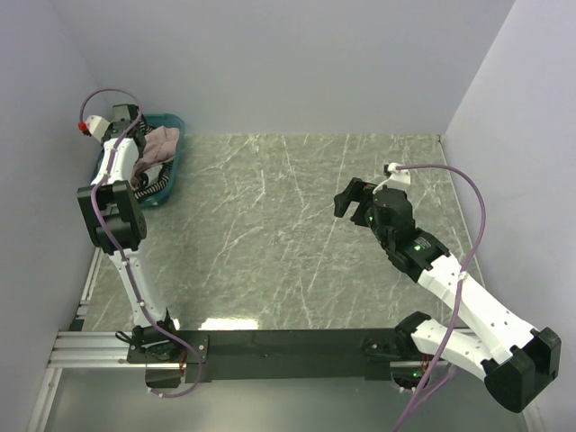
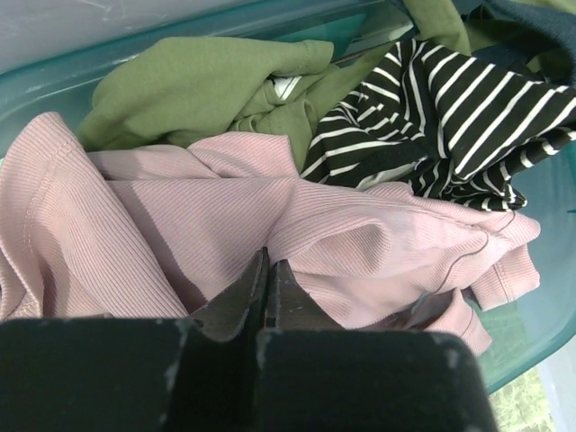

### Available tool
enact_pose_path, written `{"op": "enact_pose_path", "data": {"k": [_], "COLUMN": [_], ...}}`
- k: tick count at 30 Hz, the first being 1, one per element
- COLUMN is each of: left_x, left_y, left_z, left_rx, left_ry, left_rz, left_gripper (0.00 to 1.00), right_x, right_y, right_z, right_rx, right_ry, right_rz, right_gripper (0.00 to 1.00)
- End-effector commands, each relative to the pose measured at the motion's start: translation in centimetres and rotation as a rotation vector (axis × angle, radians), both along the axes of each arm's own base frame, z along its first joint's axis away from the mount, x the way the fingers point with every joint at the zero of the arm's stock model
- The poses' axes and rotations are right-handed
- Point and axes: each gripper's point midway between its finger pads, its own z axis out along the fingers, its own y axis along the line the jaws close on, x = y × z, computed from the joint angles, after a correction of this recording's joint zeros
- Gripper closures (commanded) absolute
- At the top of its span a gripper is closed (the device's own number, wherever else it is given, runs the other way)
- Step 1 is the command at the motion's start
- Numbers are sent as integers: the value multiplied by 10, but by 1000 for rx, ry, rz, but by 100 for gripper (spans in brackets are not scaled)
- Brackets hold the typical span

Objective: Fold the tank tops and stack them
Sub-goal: Grab the tank top from the pile, then move the tank top to the center of the board

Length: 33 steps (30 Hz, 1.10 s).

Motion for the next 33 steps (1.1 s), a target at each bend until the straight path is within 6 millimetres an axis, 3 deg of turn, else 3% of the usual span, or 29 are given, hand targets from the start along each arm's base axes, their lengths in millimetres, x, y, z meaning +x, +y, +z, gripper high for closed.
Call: {"op": "enact_pose_path", "data": {"k": [1, 5, 9, 16, 18, 22, 29, 30, 31, 33], "left_x": [11, 20, 23, 9, 3, -8, -34, -41, -45, -53], "left_y": [1, -3, -12, -29, -38, -62, -149, -154, -181, -203], "left_z": [30, 72, 130, 236, 272, 326, 420, 431, 439, 455], "left_rx": [18, 53, 115, 222, 262, 337, 433, 451, 443, 452], "left_ry": [-74, -148, -237, -418, -495, -599, -809, -829, -865, -909], "left_rz": [-32, -107, -168, -259, -287, -378, -610, -624, -676, -719], "left_gripper": [100, 100, 100, 99, 99, 99, 99, 99, 99, 99], "right_x": [1, 0, -1, 0, 1, 4, 20, 22, 24, 26], "right_y": [2, 3, 5, 11, 12, 11, 2, 0, -2, -3], "right_z": [11, 12, 19, 25, 27, 30, 46, 49, 56, 64], "right_rx": [17, 15, 20, 35, 35, 36, 7, 5, 8, 17], "right_ry": [-34, -32, -42, -63, -68, -81, -108, -111, -120, -139], "right_rz": [5, 12, 30, 59, 58, 47, -34, -52, -65, -74], "right_gripper": [0, 0, 0, 0, 0, 0, 0, 0, 0, 0]}}
